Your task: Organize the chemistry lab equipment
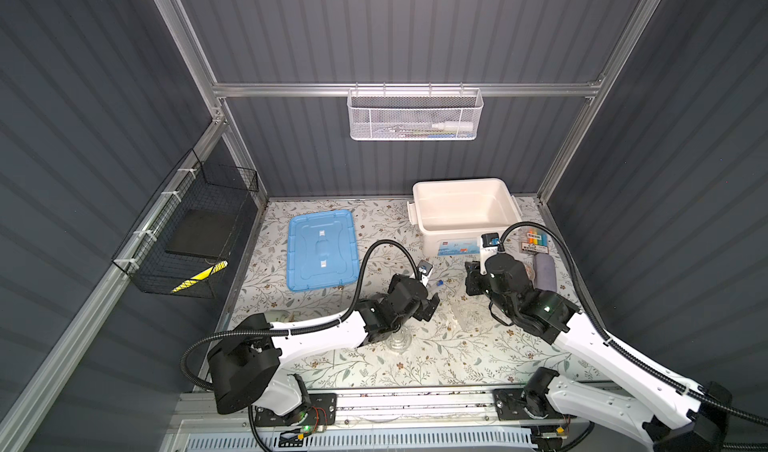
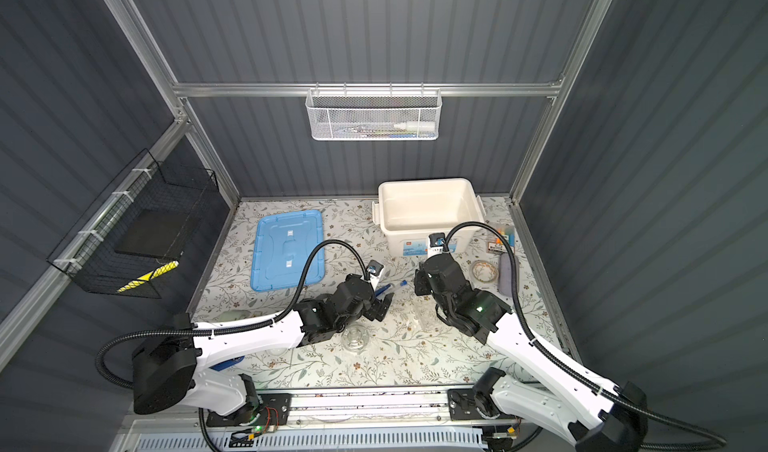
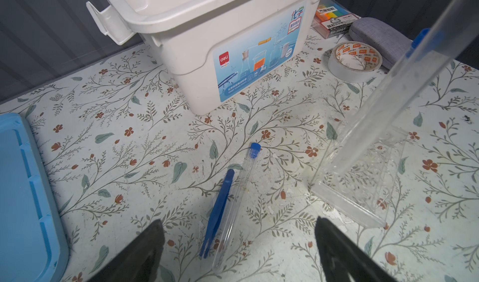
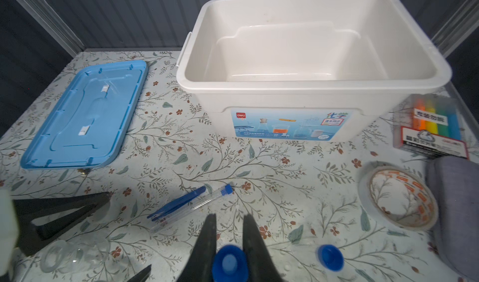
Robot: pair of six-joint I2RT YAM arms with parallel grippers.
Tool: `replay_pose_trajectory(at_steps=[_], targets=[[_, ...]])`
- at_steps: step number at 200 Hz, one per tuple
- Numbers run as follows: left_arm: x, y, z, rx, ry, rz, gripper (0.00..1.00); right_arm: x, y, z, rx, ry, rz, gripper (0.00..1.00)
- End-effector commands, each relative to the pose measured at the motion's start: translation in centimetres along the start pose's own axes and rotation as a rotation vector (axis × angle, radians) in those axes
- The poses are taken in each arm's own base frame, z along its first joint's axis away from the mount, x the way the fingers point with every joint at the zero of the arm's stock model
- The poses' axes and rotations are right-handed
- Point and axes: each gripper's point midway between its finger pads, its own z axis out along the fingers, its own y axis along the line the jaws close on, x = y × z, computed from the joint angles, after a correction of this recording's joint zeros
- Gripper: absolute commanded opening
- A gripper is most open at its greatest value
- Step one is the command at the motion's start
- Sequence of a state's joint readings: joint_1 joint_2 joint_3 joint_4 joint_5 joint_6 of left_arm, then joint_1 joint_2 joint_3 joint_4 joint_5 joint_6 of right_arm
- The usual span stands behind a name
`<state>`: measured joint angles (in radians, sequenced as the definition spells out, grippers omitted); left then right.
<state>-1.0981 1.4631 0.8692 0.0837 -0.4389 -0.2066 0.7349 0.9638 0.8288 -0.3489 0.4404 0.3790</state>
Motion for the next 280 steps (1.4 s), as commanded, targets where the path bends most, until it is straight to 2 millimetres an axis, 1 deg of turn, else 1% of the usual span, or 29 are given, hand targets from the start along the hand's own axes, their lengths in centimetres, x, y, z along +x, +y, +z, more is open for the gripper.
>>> replay_pose_trajectory(at_steps=[1,57,121,155,195,280], targets=[[0.2,0.7,-0.2,-0.023,0.002,-0.016,0.93,0.5,-2.1,-0.1,0.122,-0.028,-0.029,0.12],[0.5,0.8,-0.1,-0.032,0.011,-0.014,0.93,2.0,-3.2,-0.1,0.180,-0.051,-0.042,0.12],[0.6,0.7,0.3,-0.033,0.024,-0.004,0.93,3.1,-3.2,0.7,0.184,-0.052,-0.039,0.12],[0.7,0.5,0.5,-0.028,0.029,-0.002,0.93,3.1,-3.2,1.0,0.178,-0.081,-0.020,0.12],[0.5,0.4,0.5,-0.026,0.026,-0.003,0.93,3.6,-3.2,1.5,0.192,-0.053,-0.043,0.12],[0.8,0.4,0.6,-0.027,0.034,0.000,0.93,4.1,-3.9,1.4,0.226,-0.042,-0.075,0.12]])
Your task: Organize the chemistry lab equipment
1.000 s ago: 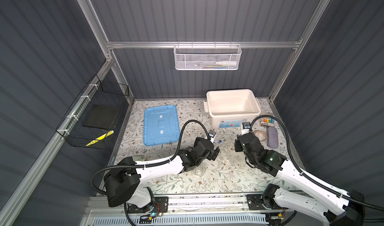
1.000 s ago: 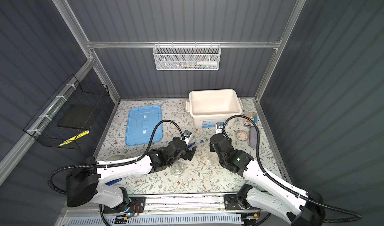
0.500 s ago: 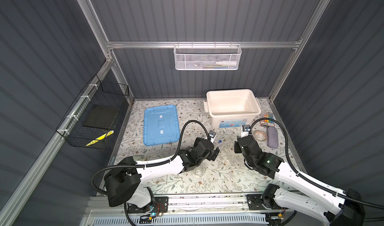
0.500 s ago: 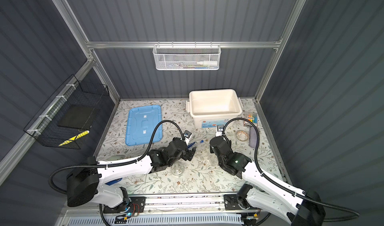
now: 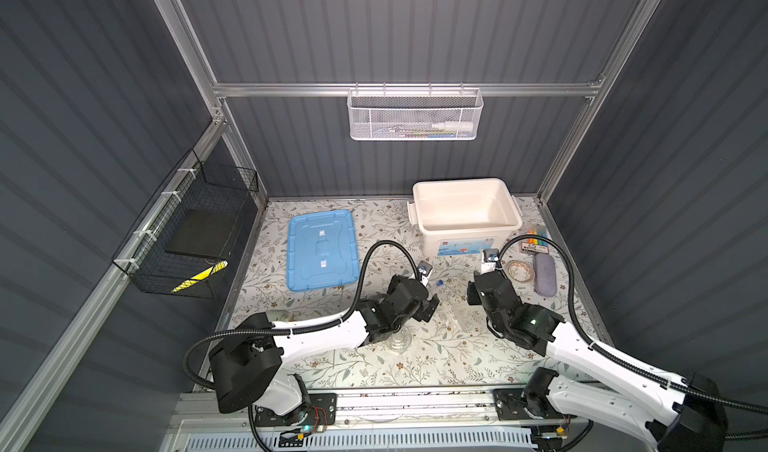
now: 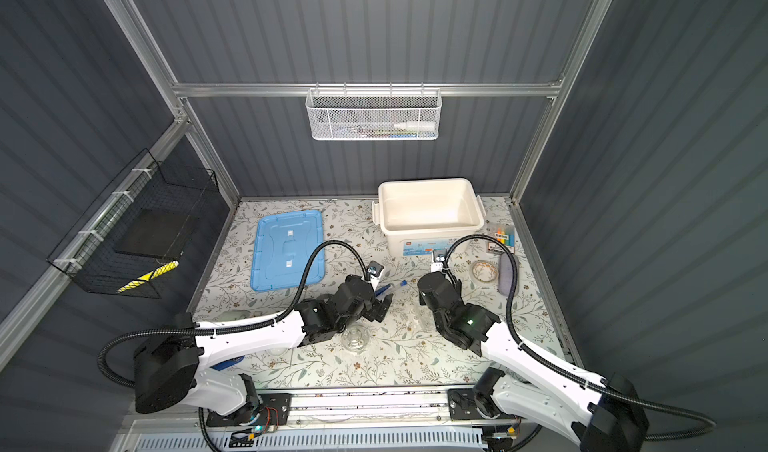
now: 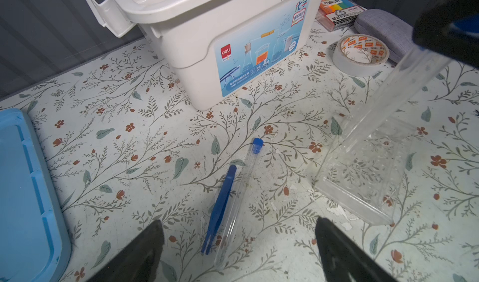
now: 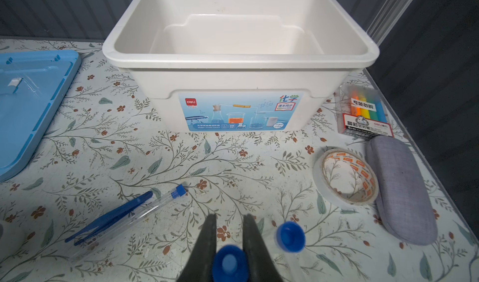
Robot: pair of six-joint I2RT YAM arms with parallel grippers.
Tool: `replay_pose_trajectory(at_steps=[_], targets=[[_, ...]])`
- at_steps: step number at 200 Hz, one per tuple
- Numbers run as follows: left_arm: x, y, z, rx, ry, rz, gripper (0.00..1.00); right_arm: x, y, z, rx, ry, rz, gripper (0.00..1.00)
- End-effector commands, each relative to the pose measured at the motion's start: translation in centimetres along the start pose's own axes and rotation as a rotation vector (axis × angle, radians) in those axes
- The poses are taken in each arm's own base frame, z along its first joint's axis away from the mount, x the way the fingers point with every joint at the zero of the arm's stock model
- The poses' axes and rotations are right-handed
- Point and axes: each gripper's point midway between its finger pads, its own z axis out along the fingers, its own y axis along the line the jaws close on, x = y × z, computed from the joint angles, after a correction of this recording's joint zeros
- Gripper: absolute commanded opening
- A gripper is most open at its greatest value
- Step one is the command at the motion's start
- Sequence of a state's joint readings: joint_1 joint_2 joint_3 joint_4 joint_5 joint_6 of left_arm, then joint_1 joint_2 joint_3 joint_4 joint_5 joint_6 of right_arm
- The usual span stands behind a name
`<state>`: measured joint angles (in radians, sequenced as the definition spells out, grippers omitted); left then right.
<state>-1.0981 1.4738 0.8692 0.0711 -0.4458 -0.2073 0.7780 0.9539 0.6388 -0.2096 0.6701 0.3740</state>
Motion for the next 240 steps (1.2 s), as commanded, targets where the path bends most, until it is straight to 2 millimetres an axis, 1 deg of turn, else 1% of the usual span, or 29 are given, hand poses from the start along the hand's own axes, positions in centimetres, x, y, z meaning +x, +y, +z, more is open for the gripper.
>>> replay_pose_trajectory(at_steps=[1,93,124,167,240], targets=[[0.2,0.3,0.4,-0.015,0.014,-0.009,0.93,0.4,-0.7,0.0,0.037,0.007,-0.030,0.12],[0.3,0.2,0.5,-0.015,0.020,-0.009,0.93,1.4,-0.1,0.3,0.009,0.036,0.001,0.15],[0.4,0.2,0.5,-0.015,0.022,-0.008,0.93,1.3,-0.1,0.2,0.005,0.034,0.005,0.15],[0.6,0.3,0.5,-0.016,0.025,-0.010,0.93,2.1,-0.2,0.4,0.013,0.051,0.001,0.17],[0.7,0.2,0.6,-0.016,0.030,-0.009,0.93,2.1,-0.1,0.6,0.018,0.057,-0.007,0.20]])
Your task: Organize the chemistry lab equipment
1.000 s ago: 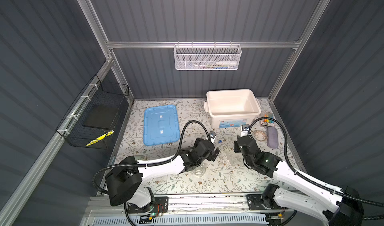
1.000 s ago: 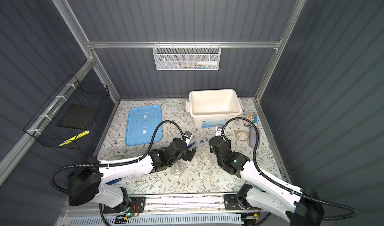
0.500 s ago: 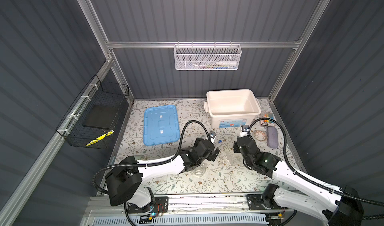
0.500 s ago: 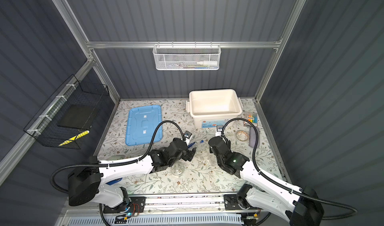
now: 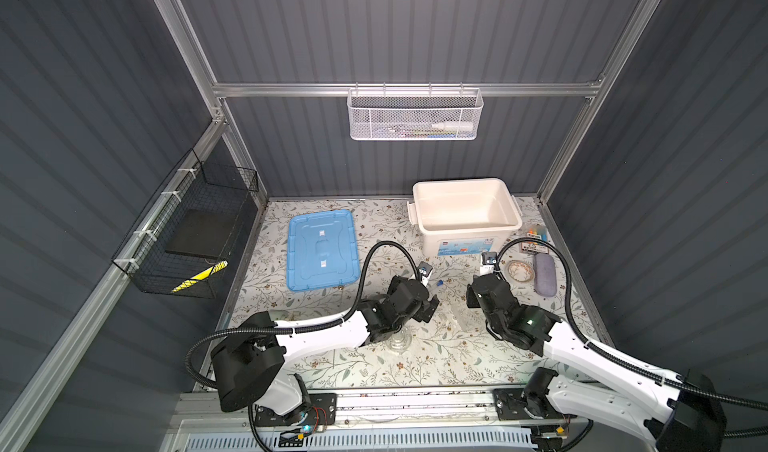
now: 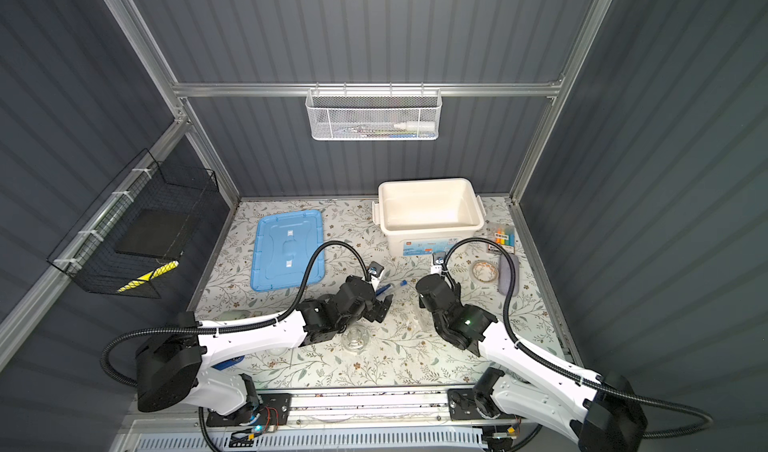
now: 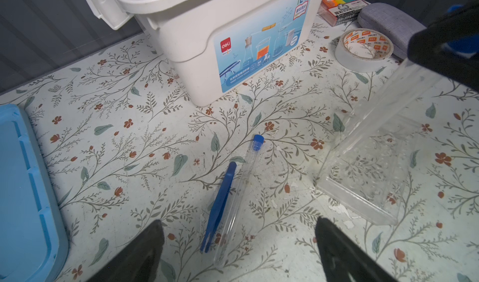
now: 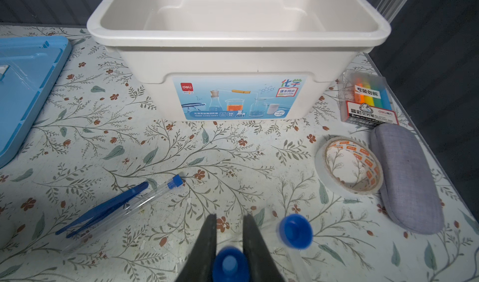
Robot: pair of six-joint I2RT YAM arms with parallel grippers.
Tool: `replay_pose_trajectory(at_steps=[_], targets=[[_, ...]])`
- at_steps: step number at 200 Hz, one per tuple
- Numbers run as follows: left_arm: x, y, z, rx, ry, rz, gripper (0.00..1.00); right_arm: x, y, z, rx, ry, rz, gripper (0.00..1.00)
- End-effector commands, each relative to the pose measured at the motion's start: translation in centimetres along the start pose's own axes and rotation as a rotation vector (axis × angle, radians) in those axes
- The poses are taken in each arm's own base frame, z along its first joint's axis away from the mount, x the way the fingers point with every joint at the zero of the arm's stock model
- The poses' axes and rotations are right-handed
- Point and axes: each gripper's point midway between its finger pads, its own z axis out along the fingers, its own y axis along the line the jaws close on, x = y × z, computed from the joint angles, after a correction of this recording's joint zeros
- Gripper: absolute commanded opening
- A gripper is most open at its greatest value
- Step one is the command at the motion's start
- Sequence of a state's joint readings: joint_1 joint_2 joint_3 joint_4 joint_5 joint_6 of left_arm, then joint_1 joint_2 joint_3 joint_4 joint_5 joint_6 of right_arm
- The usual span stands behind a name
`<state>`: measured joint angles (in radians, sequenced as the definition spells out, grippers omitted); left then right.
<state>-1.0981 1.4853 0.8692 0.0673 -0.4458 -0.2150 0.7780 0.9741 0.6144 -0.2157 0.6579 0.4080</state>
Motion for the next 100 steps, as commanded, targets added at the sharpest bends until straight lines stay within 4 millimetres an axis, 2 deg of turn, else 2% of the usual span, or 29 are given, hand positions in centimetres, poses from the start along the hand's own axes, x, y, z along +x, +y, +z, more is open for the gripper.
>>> replay_pose_trajectory(at_steps=[1,100], targets=[[0.20,0.23,0.36,-0.012,0.015,-0.007,0.93,0.43,-0.21,0.05,0.015,0.015,-0.009,0.21],[1.13,0.34,1.05,-0.031,0.044,0.002,0.93,0.57,0.29,0.34,0.006,0.037,-0.018,0.23]])
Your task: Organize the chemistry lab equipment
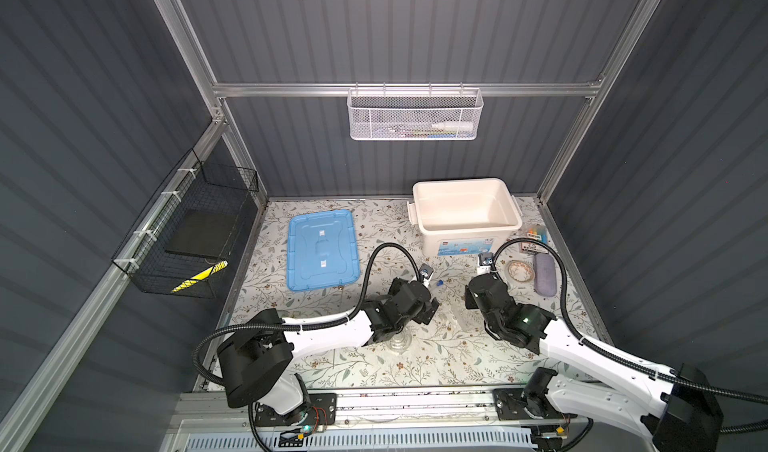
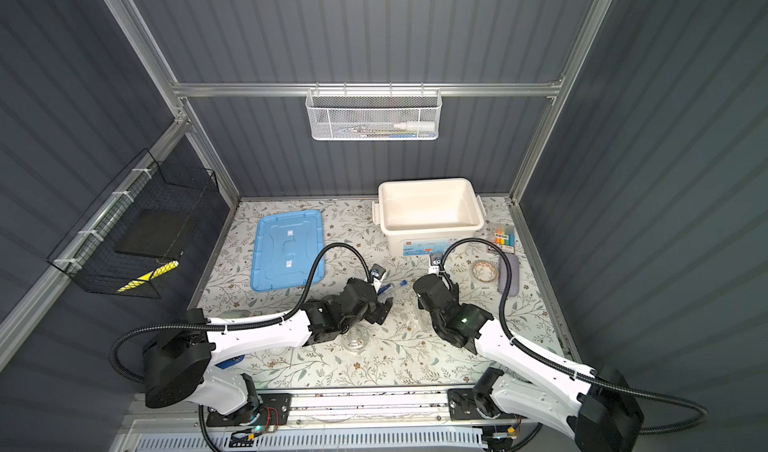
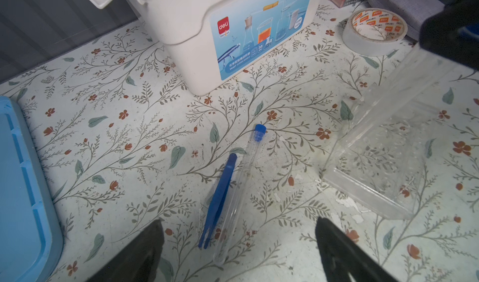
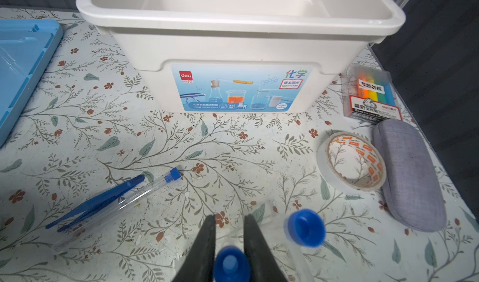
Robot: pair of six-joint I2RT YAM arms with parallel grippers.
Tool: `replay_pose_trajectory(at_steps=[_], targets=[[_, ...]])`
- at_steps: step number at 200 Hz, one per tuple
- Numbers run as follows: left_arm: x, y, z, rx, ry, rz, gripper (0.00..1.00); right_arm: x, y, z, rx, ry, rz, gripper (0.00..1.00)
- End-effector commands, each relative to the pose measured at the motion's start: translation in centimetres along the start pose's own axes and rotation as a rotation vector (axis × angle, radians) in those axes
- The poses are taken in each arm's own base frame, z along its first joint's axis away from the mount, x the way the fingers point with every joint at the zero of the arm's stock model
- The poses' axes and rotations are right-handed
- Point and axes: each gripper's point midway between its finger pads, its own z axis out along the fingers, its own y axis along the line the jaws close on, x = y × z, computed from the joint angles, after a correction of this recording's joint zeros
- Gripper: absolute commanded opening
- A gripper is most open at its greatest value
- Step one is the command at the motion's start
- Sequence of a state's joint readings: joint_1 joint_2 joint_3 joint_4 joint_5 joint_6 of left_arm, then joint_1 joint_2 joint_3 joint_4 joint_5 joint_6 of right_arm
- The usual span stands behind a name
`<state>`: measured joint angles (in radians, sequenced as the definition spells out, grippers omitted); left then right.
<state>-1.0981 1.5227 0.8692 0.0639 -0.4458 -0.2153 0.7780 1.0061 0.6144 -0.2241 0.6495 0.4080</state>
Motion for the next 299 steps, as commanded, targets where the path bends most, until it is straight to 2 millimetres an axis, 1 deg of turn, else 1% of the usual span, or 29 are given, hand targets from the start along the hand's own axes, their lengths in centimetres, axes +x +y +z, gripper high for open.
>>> replay_pose_trajectory(at_steps=[1,13,32,59,72,82,93,105,123,141,181,225,249,268,299], targets=[[-0.1,0.5,0.2,-0.023,0.008,-0.013,0.93,-0.3,0.1,-0.2,0.002,0.004,0.006,0.23],[0.0,0.7,0.2,-0.034,0.011,-0.011,0.93,-0.5,0.1,-0.3,-0.002,0.001,0.009,0.25],[0.4,1.0,0.2,-0.052,0.022,-0.008,0.93,-1.0,0.0,-0.5,0.001,-0.012,0.014,0.38],[0.9,1.5,0.3,-0.056,0.046,-0.021,0.94,-1.9,0.1,-0.9,-0.010,-0.033,0.022,0.46],[1.0,1.5,0.5,-0.039,0.059,-0.026,0.93,-2.3,0.1,-1.1,-0.017,-0.043,0.031,0.57],[1.3,1.4,0.6,-0.023,0.074,-0.023,0.90,-2.5,0.1,-1.2,-0.025,-0.051,0.036,0.66],[1.6,1.3,0.8,0.000,0.089,-0.017,0.87,-2.8,0.2,-1.3,-0.038,-0.058,0.039,0.70],[2.0,1.2,1.1,0.021,0.113,-0.012,0.81,-3.0,0.2,-1.4,-0.046,-0.065,0.043,0.75],[2.7,1.2,1.7,0.045,0.155,-0.014,0.67,-3.2,0.3,-1.5,-0.061,-0.076,0.046,0.77],[3.2,1.2,2.3,0.059,0.192,-0.015,0.58,-3.4,0.3,-1.5,-0.075,-0.086,0.050,0.79],[3.9,0.7,3.7,0.074,0.239,0.007,0.47,-3.9,0.5,-1.5,-0.110,-0.094,0.074,0.84],[4.8,1.0,4.7,0.043,0.281,0.015,0.46,-4.1,0.2,-1.5,-0.115,-0.102,0.097,0.87],[5.0,1.2,5.0,0.039,0.288,0.011,0.46,-4.4,0.0,-1.7,-0.115,-0.114,0.109,0.92],[5.6,1.6,5.3,0.029,0.307,0.013,0.46,-4.7,0.0,-2.0,-0.123,-0.123,0.122,0.97],[6.2,1.6,5.8,0.046,0.329,0.020,0.44,-5.0,0.1,-2.2,-0.135,-0.124,0.120,0.98]])
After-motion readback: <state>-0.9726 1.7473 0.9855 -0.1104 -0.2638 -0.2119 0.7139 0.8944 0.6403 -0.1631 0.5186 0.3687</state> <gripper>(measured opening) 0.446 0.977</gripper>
